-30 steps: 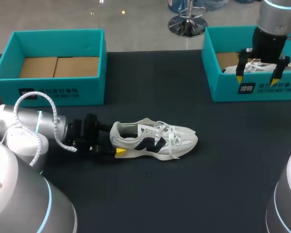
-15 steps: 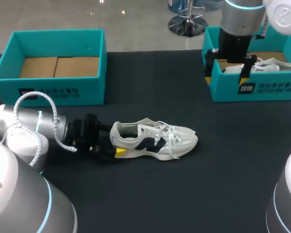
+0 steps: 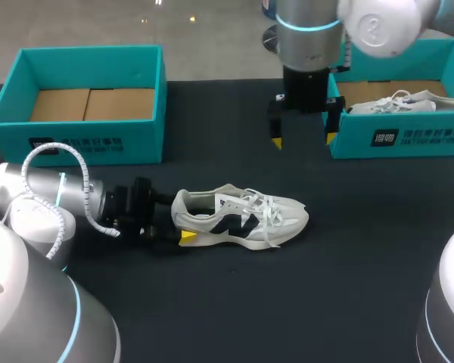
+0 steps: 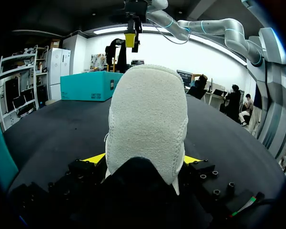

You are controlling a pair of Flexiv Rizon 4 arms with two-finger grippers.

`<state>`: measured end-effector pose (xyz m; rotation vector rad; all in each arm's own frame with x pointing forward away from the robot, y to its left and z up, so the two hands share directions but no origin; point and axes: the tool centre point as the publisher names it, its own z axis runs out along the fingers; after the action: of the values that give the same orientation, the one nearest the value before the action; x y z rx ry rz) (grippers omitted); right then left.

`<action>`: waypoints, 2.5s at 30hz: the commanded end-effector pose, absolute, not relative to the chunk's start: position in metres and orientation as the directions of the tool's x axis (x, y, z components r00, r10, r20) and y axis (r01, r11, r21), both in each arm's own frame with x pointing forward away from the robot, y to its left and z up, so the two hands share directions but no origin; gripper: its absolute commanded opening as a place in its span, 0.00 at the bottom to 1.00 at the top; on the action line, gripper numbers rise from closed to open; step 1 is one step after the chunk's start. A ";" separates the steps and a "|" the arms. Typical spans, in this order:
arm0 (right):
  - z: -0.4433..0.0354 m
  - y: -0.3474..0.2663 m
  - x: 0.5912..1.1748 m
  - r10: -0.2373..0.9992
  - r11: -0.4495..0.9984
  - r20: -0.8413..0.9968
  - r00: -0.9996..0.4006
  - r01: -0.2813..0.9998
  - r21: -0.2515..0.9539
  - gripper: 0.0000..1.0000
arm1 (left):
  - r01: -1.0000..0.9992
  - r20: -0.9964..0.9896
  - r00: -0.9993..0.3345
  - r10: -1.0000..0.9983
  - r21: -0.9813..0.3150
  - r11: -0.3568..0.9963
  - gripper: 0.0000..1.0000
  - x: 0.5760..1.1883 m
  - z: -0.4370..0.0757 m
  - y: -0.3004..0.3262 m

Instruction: Take the shoe out of the shoebox, open the shoe tongue, remove and reinsert the insole, then place the shoe into the shoebox

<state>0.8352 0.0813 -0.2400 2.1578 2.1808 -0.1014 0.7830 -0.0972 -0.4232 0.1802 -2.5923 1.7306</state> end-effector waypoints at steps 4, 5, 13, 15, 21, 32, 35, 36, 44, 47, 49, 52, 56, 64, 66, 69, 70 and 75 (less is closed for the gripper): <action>-0.245 0.100 0.839 0.990 -0.003 -0.142 0.003 1.000 0.000 1.00 | -0.107 0.081 -0.993 -0.085 -0.919 0.380 0.00 0.783 -0.423 -0.098; -0.245 0.100 0.839 0.990 -0.003 -0.142 0.003 1.000 0.000 1.00 | -0.107 0.081 -0.993 -0.085 -0.919 0.380 0.00 0.783 -0.423 -0.098; -0.245 0.100 0.839 0.990 -0.003 -0.142 0.003 1.000 0.000 1.00 | -0.107 0.081 -0.993 -0.085 -0.919 0.380 0.00 0.783 -0.423 -0.098; -0.245 0.100 0.839 0.990 -0.003 -0.142 0.003 1.000 0.000 1.00 | -0.107 0.081 -0.993 -0.085 -0.919 0.380 0.00 0.783 -0.423 -0.098; -0.245 0.100 0.839 0.990 -0.003 -0.142 0.003 1.000 0.000 1.00 | -0.107 0.081 -0.993 -0.085 -0.919 0.380 0.00 0.783 -0.423 -0.098; -0.259 0.145 0.825 0.973 -0.035 -0.226 0.036 0.999 0.008 1.00 | -0.107 0.081 -0.993 -0.085 -0.919 0.380 0.00 0.783 -0.423 -0.098; -0.263 0.154 0.820 0.972 -0.059 -0.226 0.062 0.998 0.022 1.00 | -0.107 0.081 -0.993 -0.085 -0.919 0.380 0.00 0.783 -0.423 -0.098; -0.264 0.156 0.818 0.975 -0.050 -0.217 0.057 0.998 0.036 1.00 | -0.107 0.081 -0.993 -0.085 -0.919 0.380 0.00 0.783 -0.423 -0.098; -0.278 0.178 0.804 0.965 -0.019 -0.261 0.022 1.000 0.014 1.00 | -0.107 0.081 -0.993 -0.085 -0.919 0.380 0.00 0.783 -0.423 -0.098; -0.283 0.187 0.798 0.962 -0.032 -0.270 0.031 0.999 0.002 1.00 | -0.107 0.081 -0.993 -0.085 -0.919 0.380 0.00 0.783 -0.423 -0.098; -0.286 0.192 0.796 0.964 -0.040 -0.264 0.039 0.999 0.000 1.00 | -0.107 0.081 -0.993 -0.085 -0.919 0.380 0.00 0.783 -0.423 -0.098; -0.297 0.203 0.793 0.962 -0.041 -0.269 0.038 0.999 -0.007 1.00 | -0.107 0.081 -0.993 -0.085 -0.919 0.380 0.00 0.783 -0.423 -0.098; -0.310 0.211 0.789 0.953 -0.052 -0.300 0.048 0.999 -0.006 1.00 | -0.107 0.081 -0.993 -0.085 -0.919 0.380 0.00 0.783 -0.423 -0.098; -0.319 0.220 0.782 0.957 -0.056 -0.286 0.048 0.998 -0.020 1.00 | -0.107 0.081 -0.993 -0.085 -0.919 0.380 0.00 0.783 -0.423 -0.098; -0.322 0.223 0.782 0.957 -0.056 -0.285 0.047 0.998 -0.023 1.00 | -0.107 0.081 -0.993 -0.085 -0.919 0.380 0.00 0.783 -0.423 -0.098; -0.328 0.227 0.781 0.955 -0.054 -0.294 0.041 0.998 -0.036 1.00 | -0.107 0.081 -0.993 -0.085 -0.919 0.380 0.00 0.783 -0.423 -0.098; -0.330 0.227 0.780 0.952 -0.058 -0.304 0.042 0.997 -0.043 1.00 | -0.107 0.081 -0.993 -0.085 -0.919 0.380 0.00 0.783 -0.423 -0.098; -0.339 0.223 0.778 0.943 -0.081 -0.327 0.055 0.995 -0.067 1.00 | -0.107 0.081 -0.993 -0.085 -0.919 0.380 0.00 0.783 -0.423 -0.098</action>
<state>0.7749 0.2194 -0.3333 2.1428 2.0083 -0.4025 0.7830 -0.0973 -0.4233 0.1802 -2.5922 1.7306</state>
